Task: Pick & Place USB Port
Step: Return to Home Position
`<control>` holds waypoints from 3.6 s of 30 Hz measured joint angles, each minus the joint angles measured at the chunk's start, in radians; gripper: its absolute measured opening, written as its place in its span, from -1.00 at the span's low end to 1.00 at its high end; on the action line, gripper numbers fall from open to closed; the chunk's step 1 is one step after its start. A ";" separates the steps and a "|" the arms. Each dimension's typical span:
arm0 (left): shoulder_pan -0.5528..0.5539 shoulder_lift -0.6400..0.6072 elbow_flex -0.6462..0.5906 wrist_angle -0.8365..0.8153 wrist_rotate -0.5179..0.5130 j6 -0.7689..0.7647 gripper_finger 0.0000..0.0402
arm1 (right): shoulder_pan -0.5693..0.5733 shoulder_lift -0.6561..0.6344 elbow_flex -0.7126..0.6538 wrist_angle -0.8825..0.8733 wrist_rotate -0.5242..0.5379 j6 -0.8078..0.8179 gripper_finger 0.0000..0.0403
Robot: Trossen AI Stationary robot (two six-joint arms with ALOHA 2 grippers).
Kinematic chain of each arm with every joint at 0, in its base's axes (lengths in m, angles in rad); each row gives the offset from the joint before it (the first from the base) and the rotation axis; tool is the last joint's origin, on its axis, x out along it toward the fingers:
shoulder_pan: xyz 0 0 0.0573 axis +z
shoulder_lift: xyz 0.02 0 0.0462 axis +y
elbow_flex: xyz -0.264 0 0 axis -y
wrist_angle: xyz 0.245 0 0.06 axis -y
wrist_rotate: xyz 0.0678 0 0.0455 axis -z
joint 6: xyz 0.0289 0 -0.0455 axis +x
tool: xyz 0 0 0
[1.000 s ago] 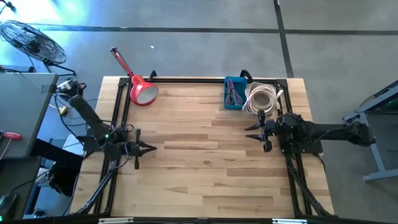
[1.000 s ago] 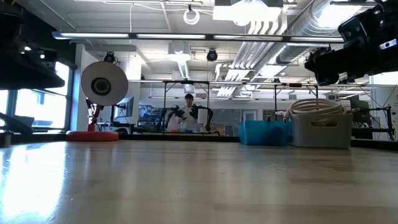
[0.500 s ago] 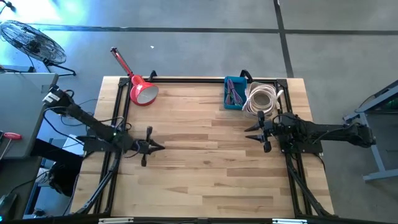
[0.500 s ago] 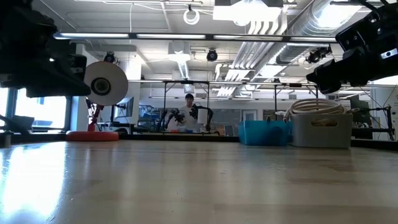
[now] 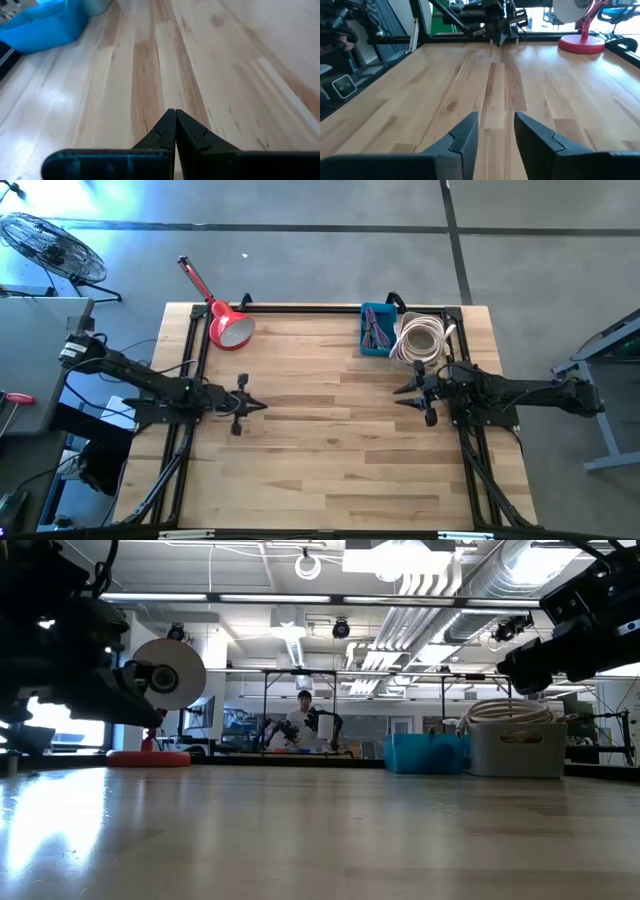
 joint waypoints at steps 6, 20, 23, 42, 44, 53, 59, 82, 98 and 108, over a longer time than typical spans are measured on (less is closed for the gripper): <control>0.000 -0.107 0.000 -0.118 0.014 -0.004 -1.00 | 0.000 0.000 0.000 -0.016 -0.001 0.021 -0.41; 0.000 -0.402 0.000 -0.346 0.001 0.041 -1.00 | 0.000 0.000 0.000 -0.009 -0.013 0.029 -0.41; 0.000 -0.438 0.001 -0.378 0.004 0.051 -1.00 | 0.000 0.000 0.000 0.005 -0.005 0.026 -0.41; 0.000 -0.626 0.003 -0.381 0.009 0.165 -1.00 | 0.000 0.000 0.000 -0.009 -0.005 0.022 -0.41; 0.000 -0.643 0.003 -0.382 0.013 0.175 -1.00 | 0.000 0.000 0.000 -0.009 -0.005 0.021 -0.41; 0.000 -0.699 0.003 -0.385 0.026 0.210 -1.00 | 0.000 0.000 0.000 -0.009 -0.005 0.022 -0.41; 0.000 -0.755 0.003 -0.394 0.089 0.228 -1.00 | 0.000 0.000 0.000 -0.009 -0.006 0.028 -0.41; 0.000 -0.857 0.023 -0.443 0.086 0.264 -1.00 | 0.000 -0.003 0.000 0.073 -0.060 0.004 -0.41; 0.000 -0.858 0.024 -0.462 0.177 0.260 -1.00 | -0.001 -0.042 0.000 -0.035 0.086 0.021 -0.41; 0.000 -0.858 0.024 -0.465 0.196 0.256 -1.00 | 0.001 -0.163 0.000 -0.073 0.100 0.022 -0.41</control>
